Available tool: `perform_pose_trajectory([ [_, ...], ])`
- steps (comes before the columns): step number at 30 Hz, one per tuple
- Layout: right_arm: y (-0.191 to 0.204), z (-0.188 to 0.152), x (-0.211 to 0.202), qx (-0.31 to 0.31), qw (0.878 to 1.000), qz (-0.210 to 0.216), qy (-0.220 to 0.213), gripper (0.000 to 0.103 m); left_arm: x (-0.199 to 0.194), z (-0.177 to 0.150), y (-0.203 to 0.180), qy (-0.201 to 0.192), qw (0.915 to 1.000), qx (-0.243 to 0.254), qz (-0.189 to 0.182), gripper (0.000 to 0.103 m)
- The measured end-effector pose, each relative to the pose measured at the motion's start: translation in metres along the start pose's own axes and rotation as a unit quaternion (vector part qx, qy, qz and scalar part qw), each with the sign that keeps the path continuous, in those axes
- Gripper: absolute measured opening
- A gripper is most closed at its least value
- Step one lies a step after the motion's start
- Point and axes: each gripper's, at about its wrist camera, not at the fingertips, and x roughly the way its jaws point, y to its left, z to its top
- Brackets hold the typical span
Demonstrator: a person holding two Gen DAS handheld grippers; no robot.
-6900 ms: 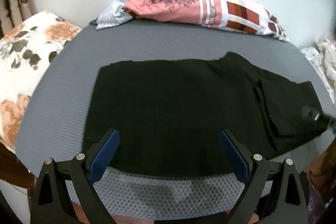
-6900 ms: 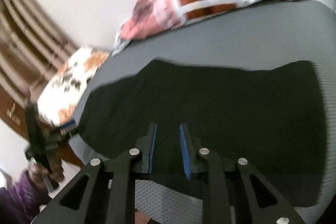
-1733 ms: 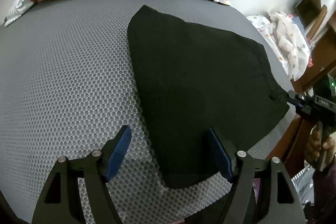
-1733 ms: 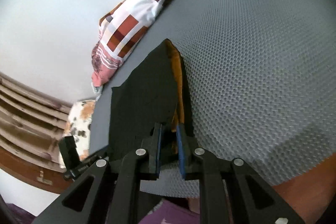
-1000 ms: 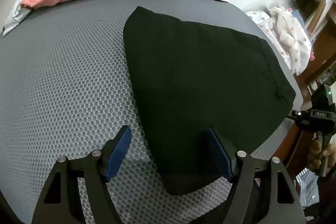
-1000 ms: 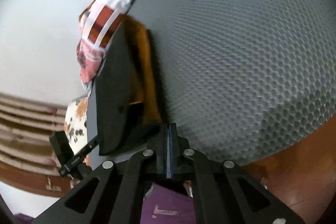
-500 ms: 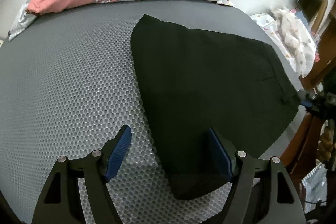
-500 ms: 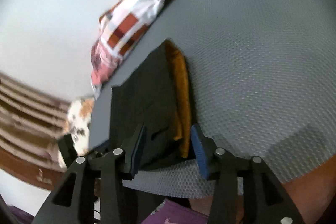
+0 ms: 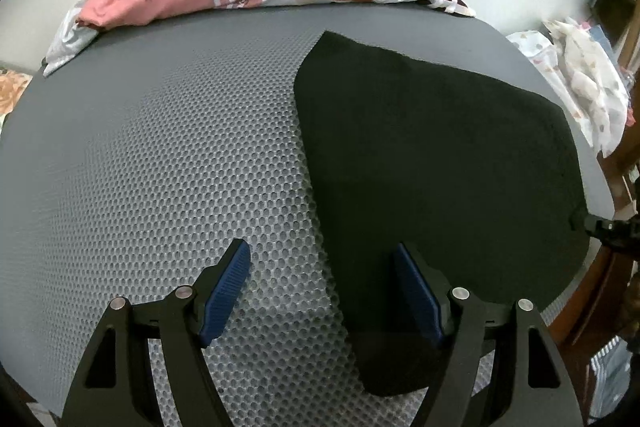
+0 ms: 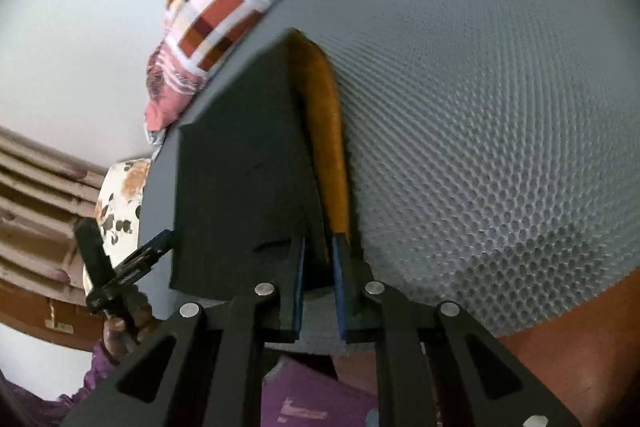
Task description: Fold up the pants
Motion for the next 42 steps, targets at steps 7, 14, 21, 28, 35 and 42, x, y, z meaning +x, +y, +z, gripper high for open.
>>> perform_pose_trajectory([
  [7,0.009,0.008,-0.01,-0.017,1.0,-0.007,-0.012,0.021,0.0,0.002,-0.003,-0.005,0.9995,0.011,0.029,0.075],
  [14,0.009,0.029,-0.014,-0.039,0.998,-0.03,-0.028,0.051,0.003,0.004,-0.014,-0.012,0.9972,0.044,0.059,0.079],
  [21,0.009,0.052,0.023,-0.059,0.998,-0.029,0.005,0.053,0.011,0.012,-0.016,-0.007,0.9976,0.043,0.054,0.083],
  [28,0.023,0.067,0.05,-0.085,0.996,0.011,0.031,0.056,0.027,0.025,-0.021,0.004,0.9981,0.059,0.018,0.091],
  [35,0.014,0.078,0.056,-0.079,0.993,0.065,0.059,0.056,0.049,0.047,-0.019,0.02,0.9914,0.08,-0.102,0.094],
  [42,0.005,0.078,0.055,-0.065,0.993,0.082,0.059,0.044,0.054,0.062,-0.018,0.002,0.9872,0.1,-0.124,0.067],
])
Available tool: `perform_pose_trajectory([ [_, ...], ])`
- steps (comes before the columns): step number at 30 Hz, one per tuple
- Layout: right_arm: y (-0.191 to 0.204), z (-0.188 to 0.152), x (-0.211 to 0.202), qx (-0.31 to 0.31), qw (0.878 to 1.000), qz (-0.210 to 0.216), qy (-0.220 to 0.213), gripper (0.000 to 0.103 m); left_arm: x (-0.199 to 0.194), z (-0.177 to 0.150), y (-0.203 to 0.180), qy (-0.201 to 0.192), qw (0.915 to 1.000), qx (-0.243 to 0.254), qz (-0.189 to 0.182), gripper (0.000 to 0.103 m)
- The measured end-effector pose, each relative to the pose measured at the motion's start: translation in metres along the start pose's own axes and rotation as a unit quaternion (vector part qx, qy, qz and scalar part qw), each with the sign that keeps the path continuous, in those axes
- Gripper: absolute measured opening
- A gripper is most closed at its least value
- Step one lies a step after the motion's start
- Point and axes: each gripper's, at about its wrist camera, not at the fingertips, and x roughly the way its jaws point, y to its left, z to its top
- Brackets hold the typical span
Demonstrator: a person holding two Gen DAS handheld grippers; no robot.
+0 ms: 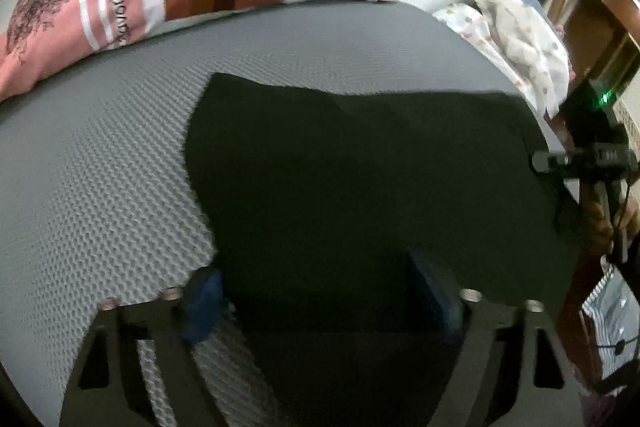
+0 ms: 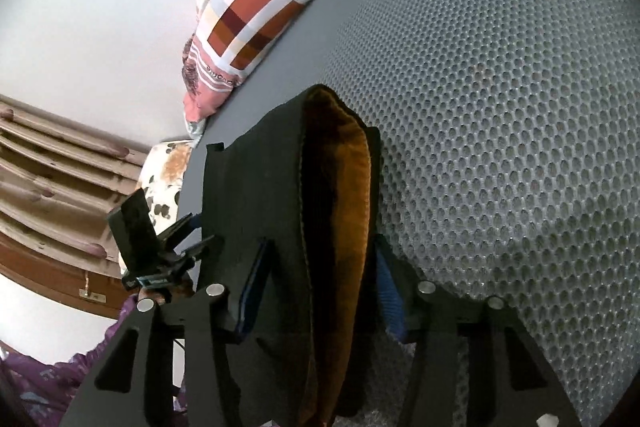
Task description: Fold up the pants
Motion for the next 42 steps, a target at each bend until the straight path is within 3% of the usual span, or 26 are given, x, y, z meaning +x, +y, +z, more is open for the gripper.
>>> perform_pose_trajectory([
  [3,0.002,-0.001,0.003,0.004,1.0,-0.008,-0.002,0.036,-0.005,0.001,0.022,-0.011,0.9985,-0.049,-0.023,0.04],
  [6,0.004,-0.002,0.006,0.009,1.0,-0.004,-0.005,0.034,-0.008,-0.003,0.034,-0.017,0.9962,-0.074,-0.043,0.037],
  [8,0.003,-0.002,0.006,0.007,1.0,0.001,-0.005,0.034,-0.008,-0.002,0.034,-0.013,0.9967,-0.067,-0.044,0.041],
  [13,-0.005,-0.004,0.004,0.017,0.999,0.026,0.012,0.041,-0.009,-0.003,0.021,0.028,0.9946,-0.021,-0.098,0.091],
  [16,0.0,-0.004,0.007,0.007,1.0,0.024,0.015,0.044,-0.006,-0.007,0.002,0.031,0.9961,0.043,-0.07,0.092],
  [19,0.007,-0.003,0.013,-0.001,1.0,0.016,0.008,0.046,-0.001,-0.003,-0.005,0.015,0.998,0.035,-0.051,0.091],
  [20,0.009,-0.003,0.014,-0.004,1.0,0.008,0.005,0.042,0.0,-0.002,-0.004,0.01,0.9984,0.026,-0.05,0.087],
  [22,0.012,-0.005,0.015,-0.007,1.0,-0.013,-0.002,0.034,-0.001,0.003,0.0,-0.001,0.9996,0.019,-0.02,0.045],
  [24,0.012,-0.008,0.013,-0.006,1.0,-0.017,-0.008,0.032,-0.004,0.003,0.019,-0.002,0.9985,-0.027,-0.047,0.035],
  [25,0.012,-0.01,0.012,-0.005,1.0,-0.018,-0.011,0.031,-0.006,0.002,0.026,-0.002,0.9973,-0.045,-0.058,0.033],
  [30,0.022,-0.015,0.012,0.01,1.0,0.004,-0.025,0.026,-0.023,-0.012,0.022,-0.018,0.9986,-0.029,-0.04,0.024],
  [42,0.063,-0.012,0.063,0.004,0.999,0.046,-0.01,0.023,-0.07,-0.049,0.073,-0.042,0.9961,-0.077,0.01,0.022],
])
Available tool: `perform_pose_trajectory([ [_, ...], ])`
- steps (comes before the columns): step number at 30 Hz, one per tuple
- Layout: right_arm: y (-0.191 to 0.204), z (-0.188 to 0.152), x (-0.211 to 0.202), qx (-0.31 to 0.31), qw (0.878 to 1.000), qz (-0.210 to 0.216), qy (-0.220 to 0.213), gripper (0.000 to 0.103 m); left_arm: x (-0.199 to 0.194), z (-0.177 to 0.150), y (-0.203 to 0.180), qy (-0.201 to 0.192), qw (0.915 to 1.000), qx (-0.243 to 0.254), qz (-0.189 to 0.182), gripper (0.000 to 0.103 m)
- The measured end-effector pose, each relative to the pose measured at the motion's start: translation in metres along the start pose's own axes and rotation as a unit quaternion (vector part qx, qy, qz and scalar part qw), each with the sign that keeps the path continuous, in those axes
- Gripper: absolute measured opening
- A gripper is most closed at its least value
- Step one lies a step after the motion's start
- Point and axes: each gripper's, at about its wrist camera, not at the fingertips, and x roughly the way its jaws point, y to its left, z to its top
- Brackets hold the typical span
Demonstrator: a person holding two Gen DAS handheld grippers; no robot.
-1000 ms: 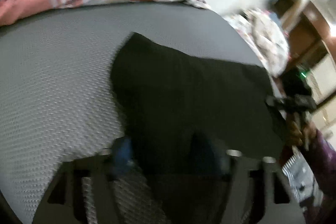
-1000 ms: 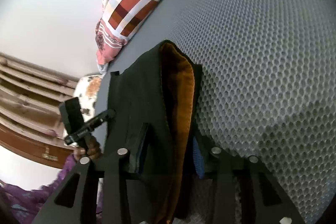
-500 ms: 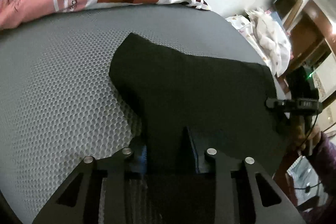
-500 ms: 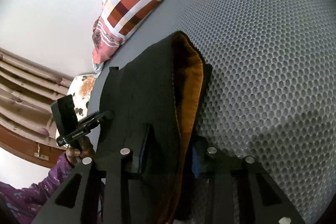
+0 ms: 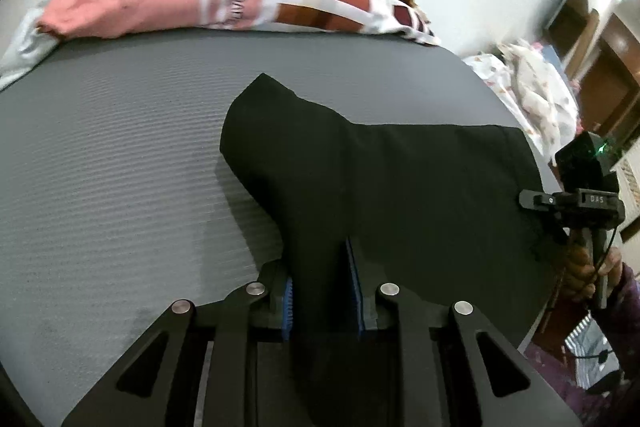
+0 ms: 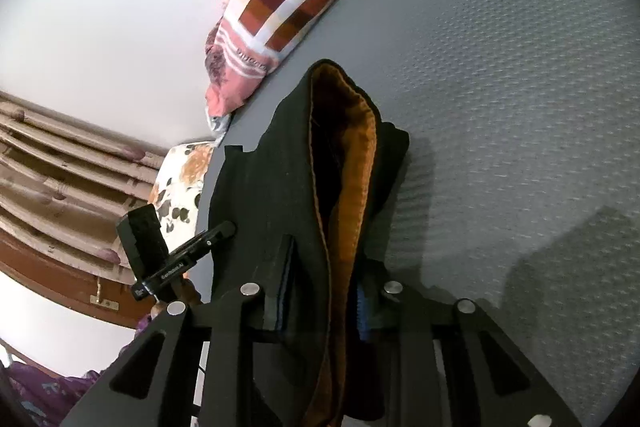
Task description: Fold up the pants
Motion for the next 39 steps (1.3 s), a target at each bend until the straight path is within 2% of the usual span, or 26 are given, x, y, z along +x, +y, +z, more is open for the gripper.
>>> perform_pose_trajectory([
  [9,0.037,0.013,0.057,-0.027,0.999,0.021,0.022,0.023,-0.029,-0.006,0.057,-0.018,0.9983,-0.035,0.044,0.022],
  [22,0.071,0.039,0.131,-0.047,0.998,0.031,0.036,0.022,-0.054,0.007,0.128,-0.05,0.9912,-0.06,0.107,0.02],
  [39,0.11,0.069,0.199,-0.095,0.995,-0.017,0.017,0.021,-0.045,0.049,0.196,-0.08,0.9797,-0.067,0.171,0.02],
])
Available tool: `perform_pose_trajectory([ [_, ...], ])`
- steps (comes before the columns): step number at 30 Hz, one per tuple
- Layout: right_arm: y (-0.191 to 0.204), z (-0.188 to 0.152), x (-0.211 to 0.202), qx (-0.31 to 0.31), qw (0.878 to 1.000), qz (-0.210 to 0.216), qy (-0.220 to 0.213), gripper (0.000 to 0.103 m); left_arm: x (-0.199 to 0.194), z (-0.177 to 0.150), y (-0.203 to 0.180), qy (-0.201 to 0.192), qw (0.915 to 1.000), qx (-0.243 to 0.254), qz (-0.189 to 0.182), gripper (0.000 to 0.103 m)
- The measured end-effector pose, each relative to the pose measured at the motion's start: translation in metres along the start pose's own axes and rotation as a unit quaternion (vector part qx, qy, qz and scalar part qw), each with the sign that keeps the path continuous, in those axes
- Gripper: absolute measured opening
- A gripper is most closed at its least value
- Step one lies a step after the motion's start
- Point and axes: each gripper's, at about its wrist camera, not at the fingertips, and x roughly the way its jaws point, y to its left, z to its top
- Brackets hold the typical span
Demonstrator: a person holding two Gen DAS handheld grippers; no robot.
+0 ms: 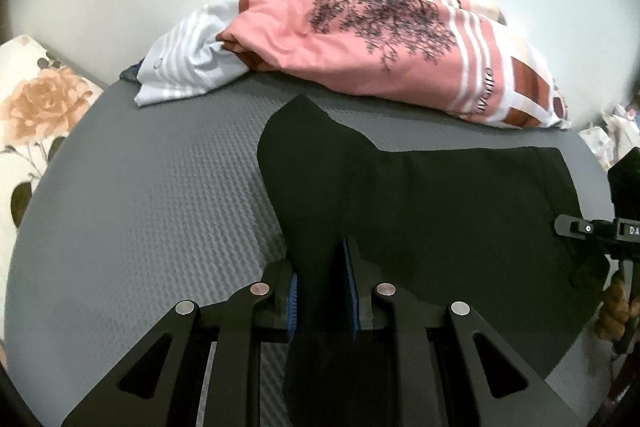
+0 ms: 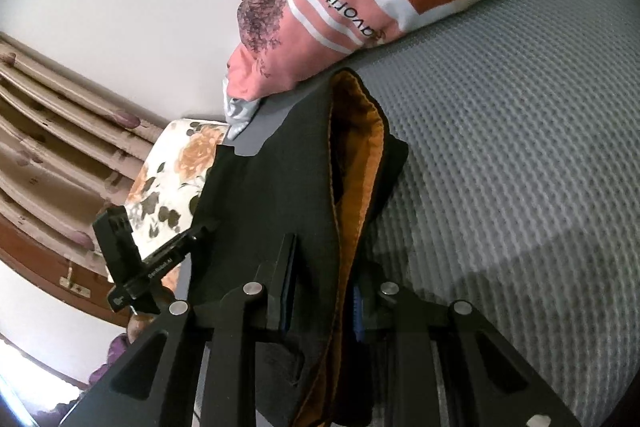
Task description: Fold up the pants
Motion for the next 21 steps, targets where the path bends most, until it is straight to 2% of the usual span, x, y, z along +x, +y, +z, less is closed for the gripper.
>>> perform_pose_trajectory([
  [9,0.015,0.007,0.014,-0.043,0.997,-0.054,-0.025,0.021,0.011,0.002,0.004,-0.027,0.999,0.006,0.034,0.02],
  [13,0.02,0.008,0.018,-0.052,0.996,-0.066,-0.031,0.021,0.013,-0.001,0.002,-0.04,0.998,0.012,0.047,0.021],
  [21,0.028,0.01,0.025,-0.068,0.993,-0.085,-0.036,0.022,0.014,-0.002,0.006,-0.046,0.998,0.002,0.044,0.021],
])
